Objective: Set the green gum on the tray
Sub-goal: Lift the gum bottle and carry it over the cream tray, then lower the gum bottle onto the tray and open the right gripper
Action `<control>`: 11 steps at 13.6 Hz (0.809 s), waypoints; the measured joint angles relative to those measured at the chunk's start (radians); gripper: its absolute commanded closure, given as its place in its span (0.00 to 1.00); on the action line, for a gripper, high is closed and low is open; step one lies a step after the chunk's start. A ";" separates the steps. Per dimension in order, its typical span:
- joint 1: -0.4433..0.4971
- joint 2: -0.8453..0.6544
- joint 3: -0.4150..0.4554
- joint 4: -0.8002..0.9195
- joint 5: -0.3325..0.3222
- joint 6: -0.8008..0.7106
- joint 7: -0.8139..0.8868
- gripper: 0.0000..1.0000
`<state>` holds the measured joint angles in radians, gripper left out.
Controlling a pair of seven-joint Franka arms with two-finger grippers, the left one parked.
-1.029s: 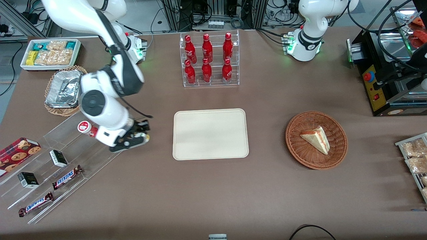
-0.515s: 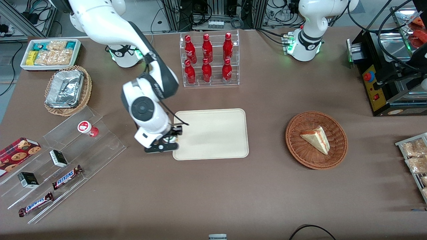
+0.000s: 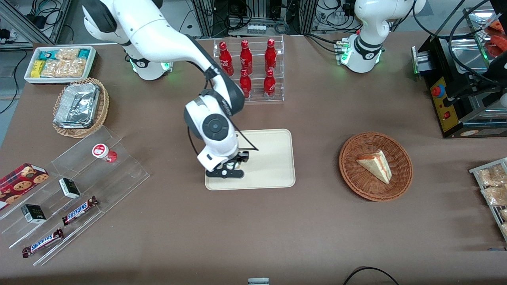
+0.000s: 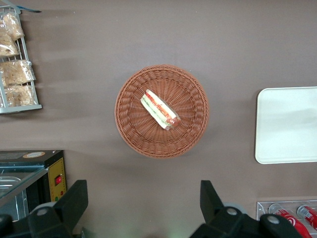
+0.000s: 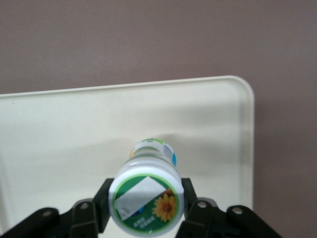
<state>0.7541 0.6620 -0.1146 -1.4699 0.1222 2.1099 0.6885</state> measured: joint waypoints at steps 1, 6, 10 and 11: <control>0.016 0.011 0.000 0.001 0.003 0.021 0.021 1.00; 0.054 0.045 0.000 0.003 0.031 0.053 0.058 1.00; 0.057 0.061 0.000 0.003 0.074 0.056 0.056 1.00; 0.057 0.064 0.000 0.003 0.079 0.059 0.056 1.00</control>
<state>0.8106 0.7260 -0.1150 -1.4665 0.2015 2.1693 0.7449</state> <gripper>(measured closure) 0.410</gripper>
